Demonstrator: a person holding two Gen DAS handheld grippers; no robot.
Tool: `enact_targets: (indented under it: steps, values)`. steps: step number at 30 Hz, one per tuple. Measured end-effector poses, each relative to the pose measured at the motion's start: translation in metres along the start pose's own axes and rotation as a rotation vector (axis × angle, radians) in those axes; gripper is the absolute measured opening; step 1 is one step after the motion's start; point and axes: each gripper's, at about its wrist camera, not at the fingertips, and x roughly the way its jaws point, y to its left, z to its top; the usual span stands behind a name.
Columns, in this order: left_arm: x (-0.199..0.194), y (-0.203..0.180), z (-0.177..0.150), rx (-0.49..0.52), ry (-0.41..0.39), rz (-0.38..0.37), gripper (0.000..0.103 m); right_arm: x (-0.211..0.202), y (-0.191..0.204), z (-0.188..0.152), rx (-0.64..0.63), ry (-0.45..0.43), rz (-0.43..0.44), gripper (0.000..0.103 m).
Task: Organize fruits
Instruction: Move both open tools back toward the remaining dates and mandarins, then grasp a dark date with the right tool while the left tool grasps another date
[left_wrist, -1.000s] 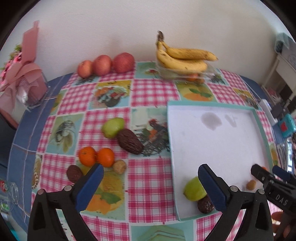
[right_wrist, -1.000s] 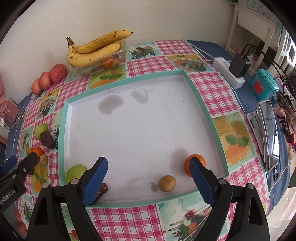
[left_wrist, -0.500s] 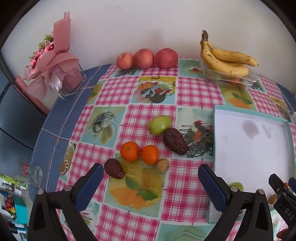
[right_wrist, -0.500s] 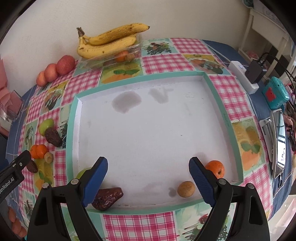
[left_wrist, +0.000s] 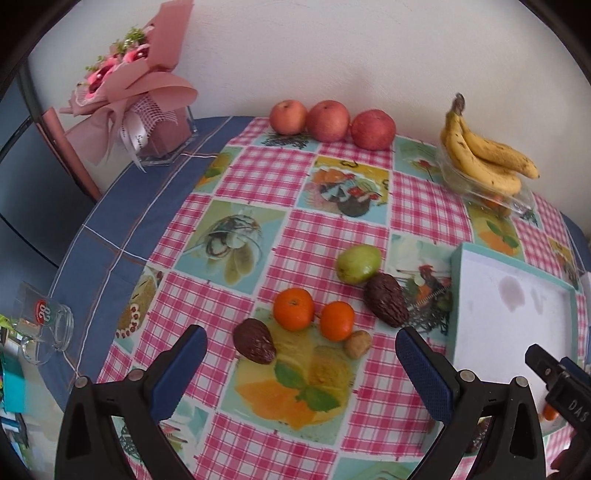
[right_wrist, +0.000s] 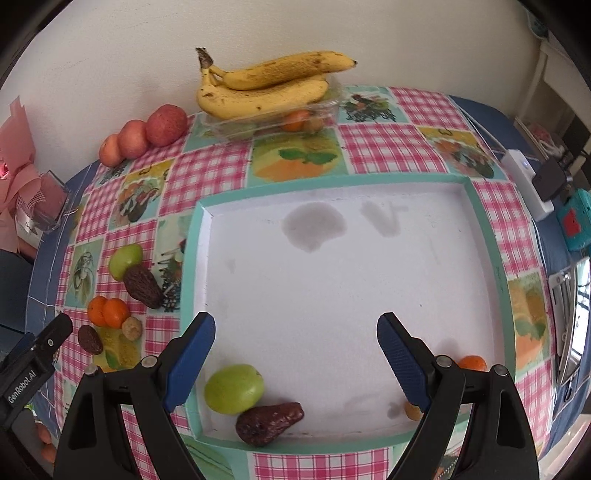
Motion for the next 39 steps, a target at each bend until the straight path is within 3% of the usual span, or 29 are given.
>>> enact_targets:
  steps: [9, 15, 22, 24, 26, 33, 39]
  values:
    - [0.005, 0.032, 0.008, -0.078, 0.000, -0.013, 0.103, -0.004, 0.035, 0.015, -0.077, -0.043, 0.054, 0.090]
    - [-0.001, 0.055, 0.013, -0.148, -0.005, -0.084, 0.103, -0.004, 0.069, 0.010, -0.148, -0.068, 0.134, 0.090]
    - [0.010, 0.072, 0.010, -0.183, 0.027, -0.078, 0.102, 0.005, 0.100, 0.009, -0.205, -0.073, 0.173, 0.088]
    - [0.017, 0.078, 0.008, -0.204, 0.052, -0.083, 0.102, 0.012, 0.106, 0.009, -0.217, -0.062, 0.184, 0.075]
    - [0.025, 0.082, 0.006, -0.218, 0.075, -0.085, 0.101, 0.022, 0.113, 0.009, -0.226, -0.044, 0.192, 0.070]
    - [0.060, 0.090, -0.003, -0.262, 0.185, -0.121, 0.090, 0.056, 0.126, 0.009, -0.233, 0.019, 0.237, 0.061]
    - [0.076, 0.089, -0.008, -0.273, 0.228, -0.138, 0.089, 0.075, 0.135, 0.007, -0.234, 0.044, 0.254, 0.060]
